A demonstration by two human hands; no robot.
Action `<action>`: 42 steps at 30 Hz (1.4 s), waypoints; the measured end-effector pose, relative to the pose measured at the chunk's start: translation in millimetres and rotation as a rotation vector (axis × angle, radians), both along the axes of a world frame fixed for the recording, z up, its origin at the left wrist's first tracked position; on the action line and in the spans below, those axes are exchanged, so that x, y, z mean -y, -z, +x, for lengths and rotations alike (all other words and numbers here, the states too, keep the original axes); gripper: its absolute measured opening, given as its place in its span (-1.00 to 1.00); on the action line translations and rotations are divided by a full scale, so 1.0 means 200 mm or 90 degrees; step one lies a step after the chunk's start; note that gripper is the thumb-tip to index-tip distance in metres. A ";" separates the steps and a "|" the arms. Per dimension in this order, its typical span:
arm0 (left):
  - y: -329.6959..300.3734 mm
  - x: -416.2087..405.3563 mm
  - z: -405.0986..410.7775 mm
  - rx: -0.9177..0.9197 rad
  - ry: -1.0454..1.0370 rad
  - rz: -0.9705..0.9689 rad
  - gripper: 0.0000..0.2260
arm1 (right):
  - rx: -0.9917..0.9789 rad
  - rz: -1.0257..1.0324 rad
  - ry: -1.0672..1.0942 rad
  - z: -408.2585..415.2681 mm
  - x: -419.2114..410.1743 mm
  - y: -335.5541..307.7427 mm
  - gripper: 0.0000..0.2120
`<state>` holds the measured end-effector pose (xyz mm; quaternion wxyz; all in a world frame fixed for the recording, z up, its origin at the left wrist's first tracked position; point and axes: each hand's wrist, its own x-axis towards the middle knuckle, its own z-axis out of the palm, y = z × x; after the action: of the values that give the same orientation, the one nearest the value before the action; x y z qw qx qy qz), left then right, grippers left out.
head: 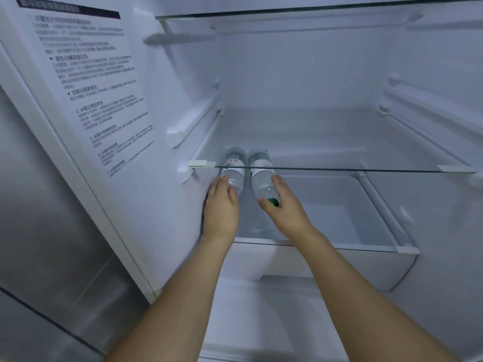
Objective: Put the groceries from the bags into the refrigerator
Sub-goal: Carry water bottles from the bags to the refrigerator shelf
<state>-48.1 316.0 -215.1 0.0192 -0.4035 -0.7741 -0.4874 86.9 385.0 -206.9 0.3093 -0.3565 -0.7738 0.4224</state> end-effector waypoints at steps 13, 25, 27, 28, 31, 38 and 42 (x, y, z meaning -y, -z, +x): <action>0.04 -0.08 -0.03 -0.046 -0.041 -0.024 -0.60 | -0.012 -0.027 -0.024 -0.05 -0.10 0.03 -0.39; 0.04 -0.07 -0.02 -0.065 -0.057 -0.007 -0.64 | -0.030 -0.040 -0.039 -0.06 -0.09 0.03 -0.50; 0.05 -0.08 -0.03 -0.075 -0.058 -0.013 -0.63 | -0.022 -0.042 -0.035 -0.07 -0.09 0.02 -0.52; 0.05 -0.08 -0.03 -0.077 -0.058 -0.015 -0.63 | -0.018 -0.039 -0.035 -0.07 -0.09 0.02 -0.52; 0.05 -0.08 -0.03 -0.081 -0.059 -0.018 -0.62 | -0.016 -0.032 -0.033 -0.07 -0.08 0.01 -0.53; 0.05 -0.08 -0.03 -0.082 -0.056 -0.018 -0.62 | -0.007 -0.029 -0.032 -0.07 -0.08 0.01 -0.53; 0.04 -0.08 -0.02 -0.082 -0.058 -0.023 -0.62 | -0.001 -0.019 -0.029 -0.07 -0.08 0.02 -0.53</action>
<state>-52.7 332.2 -223.7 0.0839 -0.3983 -0.7975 -0.4452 72.0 401.4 -210.2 0.2949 -0.3431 -0.7750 0.4412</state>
